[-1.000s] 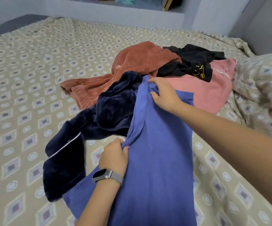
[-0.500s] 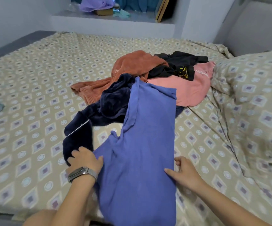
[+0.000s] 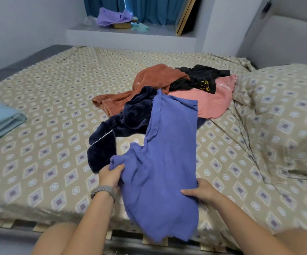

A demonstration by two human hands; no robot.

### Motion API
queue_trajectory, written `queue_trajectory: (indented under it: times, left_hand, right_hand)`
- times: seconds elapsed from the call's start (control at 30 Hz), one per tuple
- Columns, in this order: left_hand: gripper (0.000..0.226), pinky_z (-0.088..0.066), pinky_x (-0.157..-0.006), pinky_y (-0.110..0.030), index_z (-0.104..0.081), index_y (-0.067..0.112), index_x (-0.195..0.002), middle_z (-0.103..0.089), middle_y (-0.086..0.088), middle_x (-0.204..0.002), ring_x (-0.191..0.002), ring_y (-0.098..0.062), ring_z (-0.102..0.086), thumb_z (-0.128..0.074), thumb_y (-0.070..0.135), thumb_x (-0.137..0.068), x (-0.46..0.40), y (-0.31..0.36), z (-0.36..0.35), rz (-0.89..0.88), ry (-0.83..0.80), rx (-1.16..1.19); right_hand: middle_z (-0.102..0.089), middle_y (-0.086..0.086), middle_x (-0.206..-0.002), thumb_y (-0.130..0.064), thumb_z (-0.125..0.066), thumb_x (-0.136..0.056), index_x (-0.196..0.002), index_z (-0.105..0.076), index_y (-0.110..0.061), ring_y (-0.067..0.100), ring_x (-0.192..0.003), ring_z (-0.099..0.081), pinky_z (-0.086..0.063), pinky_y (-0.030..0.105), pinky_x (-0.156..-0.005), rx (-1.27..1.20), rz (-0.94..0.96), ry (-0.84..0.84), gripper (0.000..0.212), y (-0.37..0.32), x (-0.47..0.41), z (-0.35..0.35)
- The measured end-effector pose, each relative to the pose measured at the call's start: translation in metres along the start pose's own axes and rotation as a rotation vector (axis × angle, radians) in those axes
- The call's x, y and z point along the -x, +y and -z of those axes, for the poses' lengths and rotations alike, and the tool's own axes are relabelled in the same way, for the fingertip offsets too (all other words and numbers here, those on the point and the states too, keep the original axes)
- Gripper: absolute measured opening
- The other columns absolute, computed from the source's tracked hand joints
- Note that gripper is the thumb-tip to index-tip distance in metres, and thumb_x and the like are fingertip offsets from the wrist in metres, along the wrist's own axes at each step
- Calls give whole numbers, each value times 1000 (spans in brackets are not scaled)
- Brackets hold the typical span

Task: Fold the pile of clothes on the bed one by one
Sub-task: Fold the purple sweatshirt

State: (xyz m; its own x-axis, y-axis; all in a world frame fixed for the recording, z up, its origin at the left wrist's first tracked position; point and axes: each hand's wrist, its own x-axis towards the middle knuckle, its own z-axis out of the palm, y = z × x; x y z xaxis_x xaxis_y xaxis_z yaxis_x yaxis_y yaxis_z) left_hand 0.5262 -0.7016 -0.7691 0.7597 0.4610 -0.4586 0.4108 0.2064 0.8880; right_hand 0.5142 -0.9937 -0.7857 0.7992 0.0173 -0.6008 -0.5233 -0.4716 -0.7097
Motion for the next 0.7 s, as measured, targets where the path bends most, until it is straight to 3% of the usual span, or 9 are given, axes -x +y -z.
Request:
queue_trajectory:
  times: [0.1,0.17,0.2,0.27,0.33,0.4,0.5,0.57,0.7]
  left_hand:
    - [14,-41,-58,-26,-57,9,-76,-56,-3,-68,-66,-19,-50,-59,-4,-80,18,10,-13,-381,3,-354]
    - [30,-41,-62,-13,-55,20,-68,-60,7,-68,-70,-4,-62,-55,-10,-74,39,13,-27,-605,-241,-499]
    - [35,-44,-71,-8,-55,26,-66,-67,10,-78,-88,3,-65,-54,-8,-71,45,8,-33,-648,-401,-539]
    - [29,-47,-89,-15,-58,35,-72,-71,12,-102,-113,7,-57,-57,6,-70,51,-4,-40,-661,-677,-696]
    - [19,-46,-95,-22,-63,38,-91,-67,19,-106,-111,4,-58,-66,31,-74,49,-16,-38,-692,-801,-915]
    - [34,-45,-96,-22,-64,33,-106,-65,22,-109,-107,3,-58,-65,48,-76,47,-22,-33,-679,-764,-984]
    - [26,-46,-90,-26,-64,25,-108,-66,11,-111,-106,-10,-61,-64,35,-85,48,-27,-24,-684,-417,-880]
    - [31,-46,-83,-30,-58,17,-109,-66,2,-107,-102,-20,-63,-63,38,-87,48,-33,-13,-516,-188,-893]
    - [47,-42,-58,-30,-48,14,-71,-55,0,-68,-66,-21,-56,-62,58,-83,58,-48,-1,-221,-190,-1104]
  right_hand:
    - [-67,-1,-115,-21,-88,-66,-117,-60,-15,19,-103,-66,-53,36,-92,-8,-2,10,59,3,-2,-1]
    - [-68,-1,-116,-22,-88,-64,-119,-60,-14,20,-104,-66,-53,38,-94,-3,-7,15,62,5,-6,-2]
    - [-68,0,-116,-20,-89,-64,-119,-61,-13,20,-103,-66,-53,39,-94,-3,-11,18,62,6,-6,-2]
    - [-68,2,-114,-17,-88,-66,-115,-62,-12,21,-101,-67,-54,37,-91,-7,-1,28,56,5,-8,-3]
    - [-67,1,-110,-14,-85,-71,-114,-60,-14,20,-99,-65,-53,31,-86,8,6,30,50,4,-9,-3]
    - [-65,2,-112,-15,-84,-72,-115,-58,-15,21,-102,-64,-52,31,-86,19,13,28,50,5,-10,-4]
    - [-63,0,-112,-18,-83,-75,-117,-57,-14,20,-100,-63,-51,29,-82,10,42,13,50,4,-6,-2]
    - [-66,1,-104,-30,-80,-80,-110,-61,-13,17,-88,-65,-50,23,-71,-43,22,19,40,4,3,-1]
    - [-63,4,-66,-57,-76,-73,-76,-64,-9,16,-53,-55,-41,21,-49,106,-101,32,49,10,29,1]
